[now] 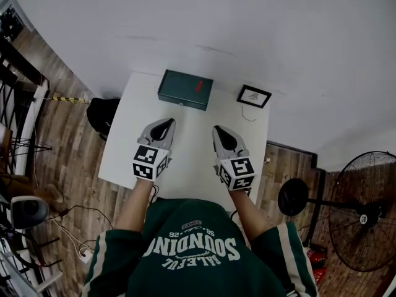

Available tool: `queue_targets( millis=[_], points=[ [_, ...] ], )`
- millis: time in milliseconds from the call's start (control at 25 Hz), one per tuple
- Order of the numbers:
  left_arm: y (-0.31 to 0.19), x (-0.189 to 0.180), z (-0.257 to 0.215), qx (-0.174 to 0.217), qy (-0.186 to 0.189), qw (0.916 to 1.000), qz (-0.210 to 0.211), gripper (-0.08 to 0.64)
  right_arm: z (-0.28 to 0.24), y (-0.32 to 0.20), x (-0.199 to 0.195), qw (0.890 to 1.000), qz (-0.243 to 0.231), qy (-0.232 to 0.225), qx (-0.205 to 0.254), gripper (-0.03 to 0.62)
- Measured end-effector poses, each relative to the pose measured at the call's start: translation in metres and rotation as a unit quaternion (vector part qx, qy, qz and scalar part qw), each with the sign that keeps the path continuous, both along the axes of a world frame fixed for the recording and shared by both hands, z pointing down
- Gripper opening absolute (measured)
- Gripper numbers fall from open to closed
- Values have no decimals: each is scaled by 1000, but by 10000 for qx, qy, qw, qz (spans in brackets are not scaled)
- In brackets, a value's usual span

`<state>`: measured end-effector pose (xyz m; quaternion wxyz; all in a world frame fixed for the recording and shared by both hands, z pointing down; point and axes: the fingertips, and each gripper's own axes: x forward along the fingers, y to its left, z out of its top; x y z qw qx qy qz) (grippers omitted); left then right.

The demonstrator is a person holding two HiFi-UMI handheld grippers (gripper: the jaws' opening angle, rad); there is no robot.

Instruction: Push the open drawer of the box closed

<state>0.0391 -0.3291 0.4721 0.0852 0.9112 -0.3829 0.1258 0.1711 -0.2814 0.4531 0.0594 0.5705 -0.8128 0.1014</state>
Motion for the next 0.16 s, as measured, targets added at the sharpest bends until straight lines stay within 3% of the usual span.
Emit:
queue_targets(
  millis=[160],
  points=[
    [2,-3,1,-12,4,10000,-28,52,1,2,-2,10000,-12,13,-13,2]
  ],
)
